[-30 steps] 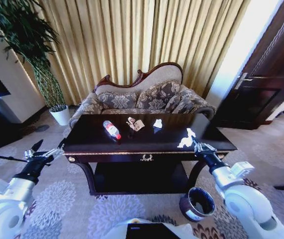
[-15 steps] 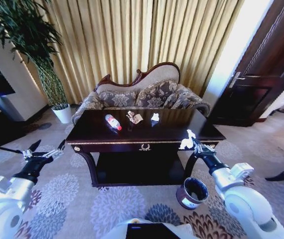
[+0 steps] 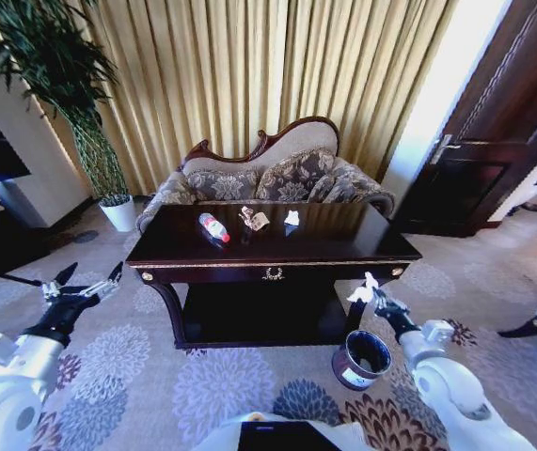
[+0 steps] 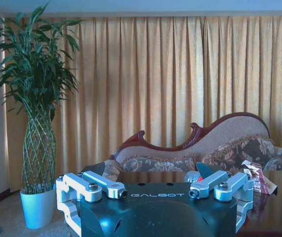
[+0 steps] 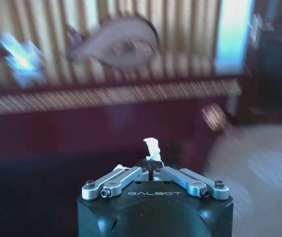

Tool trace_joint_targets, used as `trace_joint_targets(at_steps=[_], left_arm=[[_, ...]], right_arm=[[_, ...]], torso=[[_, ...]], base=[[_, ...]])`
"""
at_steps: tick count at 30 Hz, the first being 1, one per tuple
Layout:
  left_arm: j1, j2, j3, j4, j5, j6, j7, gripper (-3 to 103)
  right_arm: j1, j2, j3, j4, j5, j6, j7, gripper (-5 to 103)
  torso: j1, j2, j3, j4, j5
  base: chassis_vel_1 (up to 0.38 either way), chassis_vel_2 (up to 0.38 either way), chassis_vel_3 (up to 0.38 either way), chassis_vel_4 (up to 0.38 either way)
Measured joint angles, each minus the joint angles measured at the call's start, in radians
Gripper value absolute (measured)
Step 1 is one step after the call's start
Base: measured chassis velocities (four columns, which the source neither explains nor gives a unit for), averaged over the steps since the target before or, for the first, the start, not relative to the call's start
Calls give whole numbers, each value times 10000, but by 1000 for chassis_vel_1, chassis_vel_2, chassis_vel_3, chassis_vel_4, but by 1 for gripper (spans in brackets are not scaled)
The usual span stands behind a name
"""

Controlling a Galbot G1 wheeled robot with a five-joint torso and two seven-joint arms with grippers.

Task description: Move to the front of the table and place the trash on the table into the trash bin.

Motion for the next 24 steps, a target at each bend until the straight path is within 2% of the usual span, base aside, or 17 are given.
trace_joint_targets(at_steps=[1, 4, 9, 18, 21, 22, 24], left_arm=[[0, 0, 0, 0, 0, 0, 0, 100], [28, -53, -18, 2, -2, -82, -2, 100], [24, -130, 6, -3, 7, -174, -3, 100], [121, -260, -94, -182, 37, -249, 4, 100], [129, -284, -132, -186, 34, -275, 5, 100], [130, -294, -133, -186, 34, -281, 5, 100], [131, -347, -124, -186, 34, -313, 3, 100]], right_arm=[[0, 0, 0, 0, 0, 0, 0, 0], [616, -37, -178, -1512, -28, 44, -3, 0], [1271, -88, -347, -2612, -211, 203, -1, 0], [2919, -140, -876, -5662, -924, 852, 433, 0], [2932, -94, -878, -5908, -1293, 882, 430, 0], [2912, -71, -878, -5947, -1454, 886, 417, -3], [2844, 35, -869, -5969, -1773, 889, 360, 8]], torso=[[0, 0, 0, 0, 0], [-2, 1, -1, 0, -2], [-1, 0, 0, 0, -3], [-1, 1, -1, 2, -2], [-1, 1, 0, -1, -3], [-1, 1, -1, -2, -2], [-3, 2, -1, -1, -3]], base=[[0, 0, 0, 0], [0, 0, 0, 0], [0, 0, 0, 0], [0, 0, 0, 0], [0, 0, 0, 0], [0, 0, 0, 0], [0, 0, 0, 0]])
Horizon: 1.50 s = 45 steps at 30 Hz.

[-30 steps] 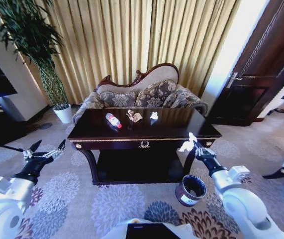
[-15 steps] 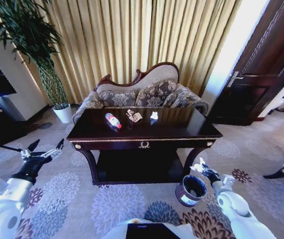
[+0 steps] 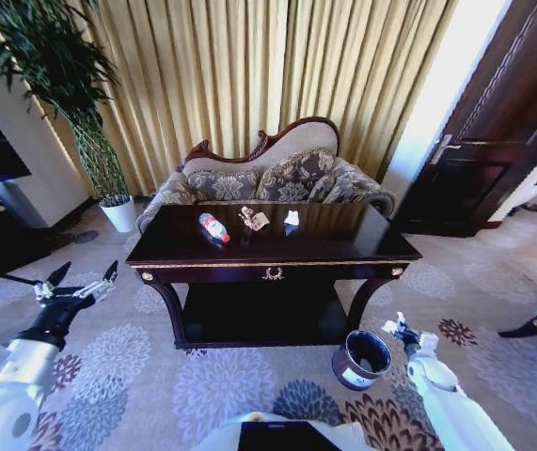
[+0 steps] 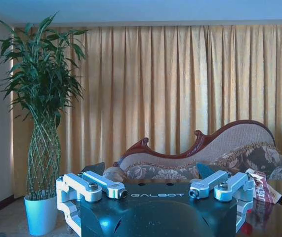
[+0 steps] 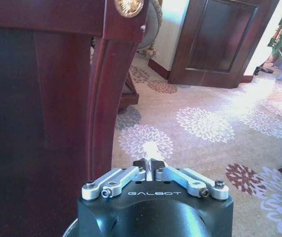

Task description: Move to the front of the table and place the trash on the table into the trash bin.

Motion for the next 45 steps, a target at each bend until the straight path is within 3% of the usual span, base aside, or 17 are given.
trace_joint_targets(at_steps=[6, 9, 11, 14, 17, 18, 20, 25, 33, 36, 39, 45], left_arm=[[6, -41, 27, -14, 3, -24, 0, 100], [6, -51, 36, -28, 5, -35, 3, 100], [6, -51, 36, -28, 4, -38, 4, 100], [4, -54, 51, -21, 6, -62, 6, 100], [0, -57, 67, -12, 7, -65, 8, 100], [-7, -61, 79, -2, 7, -70, 10, 100], [-9, -63, 81, 3, 7, -73, 12, 100], [5, -67, 75, 18, 7, -99, 22, 100], [-14, -71, 70, 19, 0, -111, 28, 100], [-27, -88, 93, 28, -1, -113, 31, 100], [-65, -93, 105, 70, -14, -116, 34, 100], [-53, -79, 40, 117, -77, -204, 28, 100]], right_arm=[[-11, 69, 29, 81, -27, 0, -6, 24], [-9, 56, 46, 145, -3, 1, -7, 40], [-8, 52, 49, 154, 3, 0, -6, 40], [-52, 10, 84, 234, 62, 1, -3, 56], [-96, -12, 102, 282, 96, 1, -2, 61], [-141, -39, 125, 332, 152, 1, 0, 73], [-162, -53, 134, 362, 197, 1, 0, 73], [-251, -131, 176, 497, 377, 1, 4, 97], [-538, -235, 355, 972, 954, -44, -75, 100], [-946, -308, 589, 1690, 1355, 2, -734, 100], [-1704, -373, 905, 3300, 2148, 278, -1466, 100], [-2944, -381, 1371, 6193, 2975, 272, -1648, 100]], torso=[[0, 0, 0, 2, -1], [-1, 0, 0, 2, 0], [-1, 0, 0, 2, 0], [0, 0, -1, 3, 0], [0, 0, 0, 2, 0], [0, 0, 0, 1, 0], [0, 0, 0, 1, 0], [0, 0, 0, 2, 0], [0, 0, 0, 1, 2], [0, 0, 0, 3, -1], [-1, 0, 0, 2, -1], [0, 0, 0, -1, -1]], base=[[0, 0, 0, 0], [0, 0, 0, 0], [0, 0, 0, 0], [0, 0, 0, 0], [0, 0, 0, 0], [0, 0, 0, 0], [0, 0, 0, 0], [0, 0, 0, 0], [0, 0, 0, 0], [0, 0, 0, 0], [0, 0, 0, 0], [0, 0, 0, 0]])
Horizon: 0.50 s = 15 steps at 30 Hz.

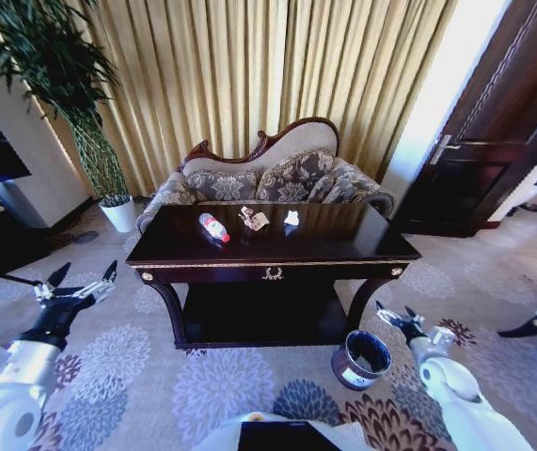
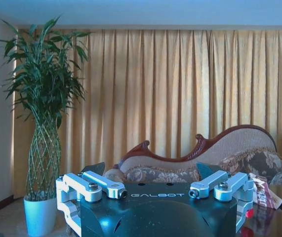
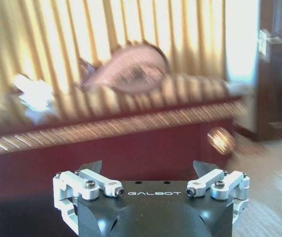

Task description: Move to the front of the table and place the trash on the table into the trash bin.

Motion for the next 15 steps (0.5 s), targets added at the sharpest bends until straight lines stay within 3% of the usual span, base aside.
trace_joint_targets(at_steps=[3, 5, 7, 10, 15], left_arm=[[11, 1, -4, 22, -8, -83, 1, 100], [11, -21, -5, 30, -26, -108, -1, 100], [7, -28, -5, 30, -29, -110, -5, 100], [-1, -58, -10, -3, -113, -111, -37, 100], [63, -16, -221, -210, -372, -112, -85, 100]], right_arm=[[-337, 5, 179, 1144, 130, -143, 5, 100], [-676, -43, 376, 2800, 162, -380, 107, 100], [-716, -67, 389, 3115, 162, -450, 199, 100], [-713, -280, 356, 4735, 311, -913, 726, 100], [-640, -590, 324, 5787, 562, -1447, 1026, 100]], torso=[[0, 0, 0, 1, 0], [-1, 1, 0, 3, -3], [0, 1, 0, 3, -3], [0, 1, 0, 3, -3], [0, 1, 0, 4, 0]], base=[[0, 0, 0, 0], [0, 0, 0, 0], [0, 0, 0, 0], [0, 0, 0, 0], [0, 0, 0, 0]])
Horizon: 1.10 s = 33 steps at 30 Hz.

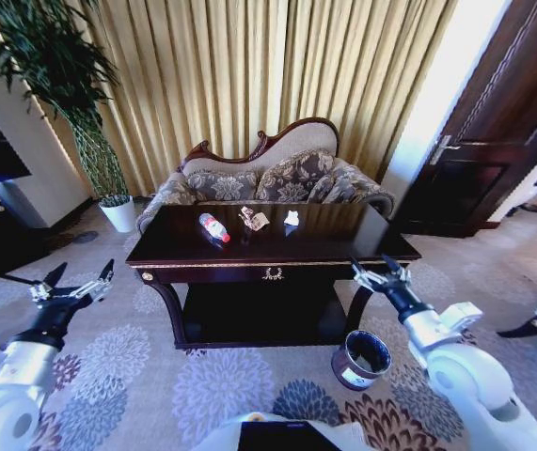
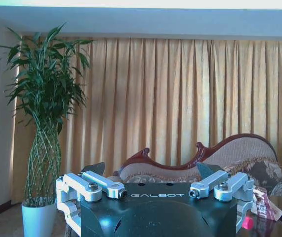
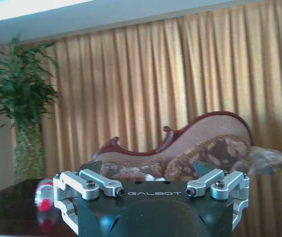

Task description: Move to the front of the table and place the trash on the table into the trash bin.

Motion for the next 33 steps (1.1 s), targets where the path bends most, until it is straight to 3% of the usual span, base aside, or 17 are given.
trace_joint_targets(at_steps=[18, 33], left_arm=[[-92, 137, -11, -114, -11, 275, -60, 100], [-64, 125, -2, -57, 8, 265, -44, 100]], right_arm=[[-22, 132, -135, -265, -409, -380, 48, 100], [-58, 165, -175, -352, -616, -361, 43, 100]], torso=[[0, 1, 0, -2, 1], [6, -3, 3, -1, 0]], base=[[-4, 6, 3, -4], [-119, 128, 130, -124]])
